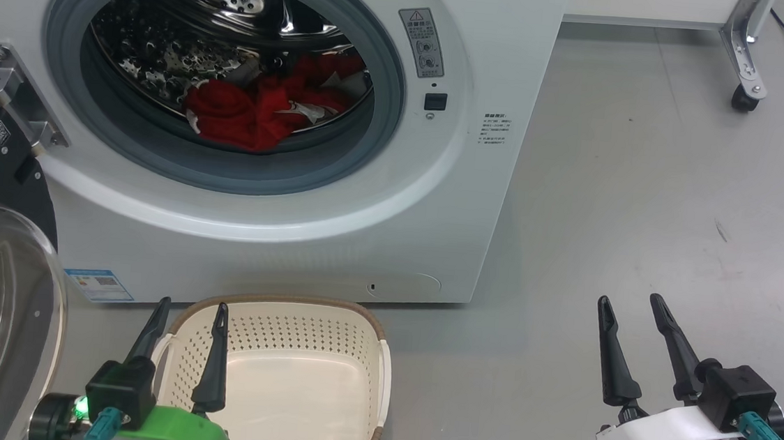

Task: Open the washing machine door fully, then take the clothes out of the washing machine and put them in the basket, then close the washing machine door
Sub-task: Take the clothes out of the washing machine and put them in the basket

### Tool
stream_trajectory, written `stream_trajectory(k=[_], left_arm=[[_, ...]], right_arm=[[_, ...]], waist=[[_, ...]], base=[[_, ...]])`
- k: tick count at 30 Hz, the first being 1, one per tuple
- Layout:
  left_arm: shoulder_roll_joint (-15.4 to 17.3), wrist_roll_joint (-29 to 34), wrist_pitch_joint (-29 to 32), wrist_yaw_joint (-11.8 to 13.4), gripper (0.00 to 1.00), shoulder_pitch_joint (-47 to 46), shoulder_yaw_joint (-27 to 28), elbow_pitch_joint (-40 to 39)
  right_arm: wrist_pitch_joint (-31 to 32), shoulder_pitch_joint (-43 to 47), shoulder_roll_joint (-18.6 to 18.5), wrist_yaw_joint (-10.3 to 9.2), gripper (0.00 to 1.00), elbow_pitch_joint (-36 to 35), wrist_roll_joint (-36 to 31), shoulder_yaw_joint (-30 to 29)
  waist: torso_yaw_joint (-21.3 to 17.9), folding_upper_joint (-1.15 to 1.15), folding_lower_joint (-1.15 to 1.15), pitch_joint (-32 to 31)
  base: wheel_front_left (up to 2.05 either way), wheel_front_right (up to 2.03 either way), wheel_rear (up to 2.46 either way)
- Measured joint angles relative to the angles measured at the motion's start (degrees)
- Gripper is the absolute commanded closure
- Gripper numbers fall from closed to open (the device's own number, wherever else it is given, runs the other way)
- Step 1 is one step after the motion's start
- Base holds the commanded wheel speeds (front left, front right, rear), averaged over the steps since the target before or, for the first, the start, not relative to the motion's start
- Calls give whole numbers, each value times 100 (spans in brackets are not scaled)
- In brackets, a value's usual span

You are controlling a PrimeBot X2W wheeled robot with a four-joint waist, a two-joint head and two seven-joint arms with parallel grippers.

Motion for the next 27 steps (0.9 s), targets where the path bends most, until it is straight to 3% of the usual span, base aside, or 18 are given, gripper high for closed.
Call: stream_trajectory(k=[10, 27], left_arm=[[-1, -60, 1, -12, 0, -35, -78, -29], [-22, -442, 464, -394, 0, -1103, -210, 649]], right_arm=[[0, -17, -1, 0, 0, -45, -1, 21], [0, -433, -3, 0, 0, -341, -54, 261]], waist=[[4, 0, 0, 173], [-120, 0, 0, 1033]], base=[[0, 0, 0], [0, 0, 0]])
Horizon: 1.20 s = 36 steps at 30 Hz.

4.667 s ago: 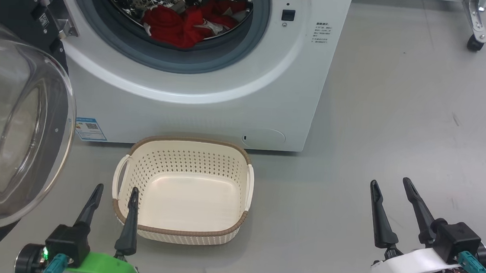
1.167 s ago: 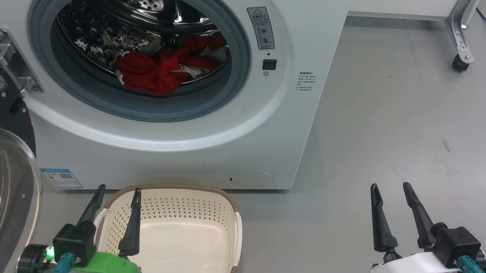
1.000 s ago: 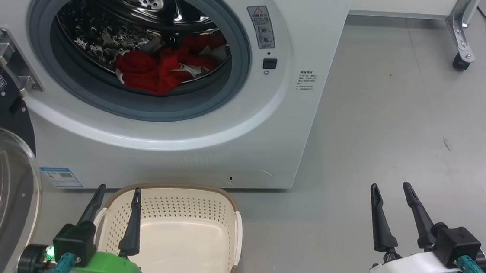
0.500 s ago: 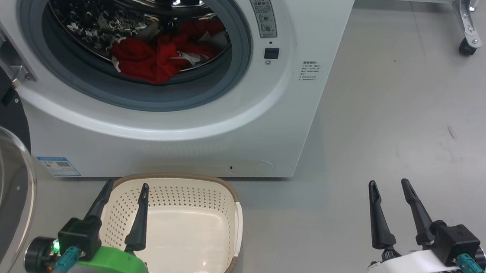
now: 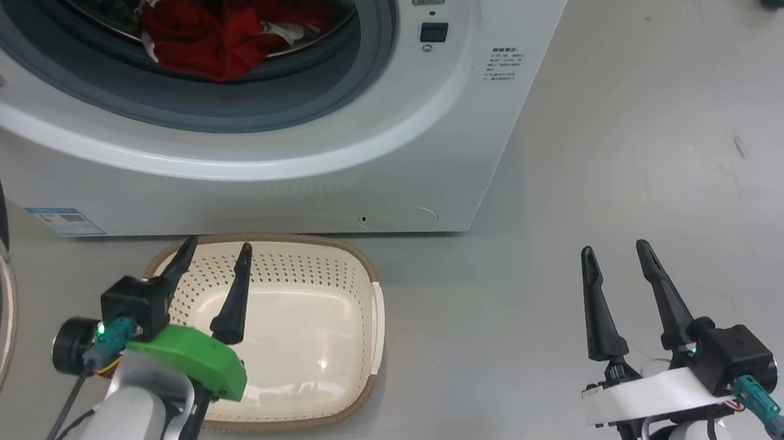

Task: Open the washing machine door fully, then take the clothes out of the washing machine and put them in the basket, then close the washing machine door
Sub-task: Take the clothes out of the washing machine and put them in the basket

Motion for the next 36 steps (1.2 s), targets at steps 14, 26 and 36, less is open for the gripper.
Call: stream_trajectory(k=[14, 26, 36], left_arm=[[274, -255, 728, -293, 0, -1690, 298, 630], [909, -319, 1517, -482, 0, -3076, 499, 918], [1419, -413, 2215, -552, 0, -4062, 694, 1128]], right_arm=[[-1, -639, -12, 0, 0, -187, 141, 290], [-1, -1050, -16, 0, 0, -215, 464, 504], [-1, -1290, -16, 0, 0, -230, 772, 620]], waist=[[-345, 0, 0, 1015], [-808, 0, 0, 1693], [-1190, 0, 1, 2077]], base=[[0, 0, 0], [0, 0, 0], [0, 0, 0]])
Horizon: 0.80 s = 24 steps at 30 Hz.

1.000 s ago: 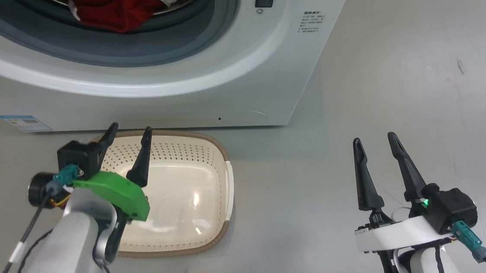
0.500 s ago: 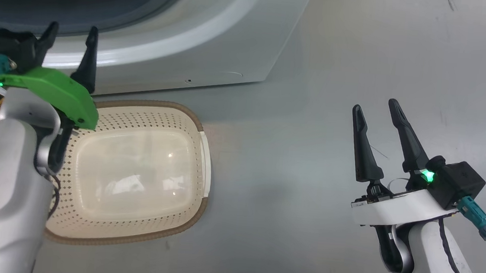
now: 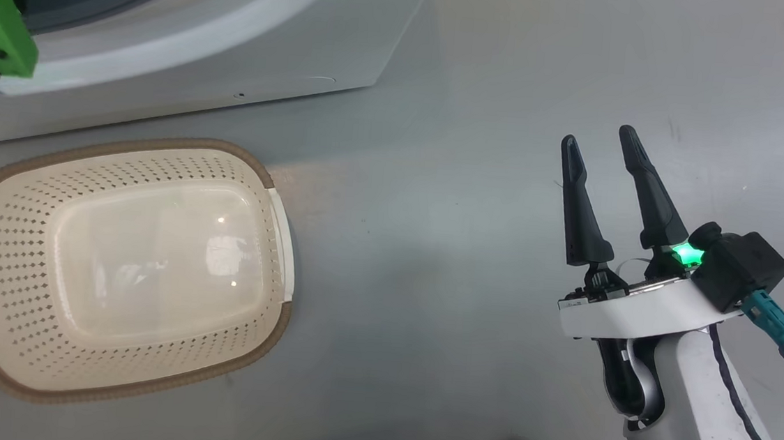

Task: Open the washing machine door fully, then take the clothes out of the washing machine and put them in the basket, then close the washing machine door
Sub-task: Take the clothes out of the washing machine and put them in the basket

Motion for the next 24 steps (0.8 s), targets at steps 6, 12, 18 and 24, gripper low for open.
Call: stream_trajectory(k=[6, 12, 18, 24], left_arm=[[290, -9, 307, -16, 0, -529, 68, 124], [578, 5, 655, -43, 0, -916, 102, 320], [638, 5, 953, -53, 0, -1178, 122, 563], [698, 11, 1062, 27, 100, -1294, 165, 775]], right_arm=[[0, -149, 0, 0, 0, -4, 108, 115], [0, -266, 0, 0, 0, -16, 242, 224], [0, -368, 1, 0, 0, -27, 291, 272], [0, -435, 1, 0, 0, -24, 339, 270]], waist=[[-197, 0, 0, 194], [-386, 0, 0, 341], [-526, 0, 0, 483], [-604, 0, 0, 561]], base=[[0, 0, 0], [0, 0, 0], [0, 0, 0], [0, 0, 0]])
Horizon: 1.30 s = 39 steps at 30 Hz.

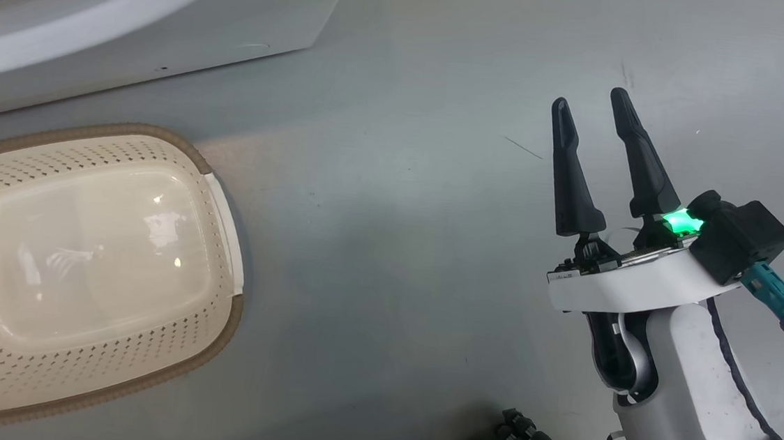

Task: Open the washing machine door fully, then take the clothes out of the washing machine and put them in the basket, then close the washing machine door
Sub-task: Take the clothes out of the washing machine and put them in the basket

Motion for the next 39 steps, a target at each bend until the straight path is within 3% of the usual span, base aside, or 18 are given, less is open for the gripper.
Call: stream_trajectory(k=[9, 21, 29, 39], left_arm=[[-3, 52, -171, 14, 100, -123, 20, 68], [-234, -21, -982, -65, 100, 113, 31, -11], [-371, -21, -1747, -83, 100, 488, 30, -208], [-784, -16, -2878, -82, 100, 1238, 22, -573]], right_arm=[[0, -20, 1, -1, 0, 5, 0, -38], [0, -35, -1, -2, 0, 31, -103, -198], [0, -35, -1, -2, 0, 65, -265, -214], [0, 15, -3, -2, 0, 216, -492, -281]], waist=[[0, 0, 0, 36], [255, 0, 0, -35], [459, 0, 0, -151], [692, 0, 0, -453]], base=[[0, 0, 0], [0, 0, 0], [0, 0, 0], [0, 0, 0]])
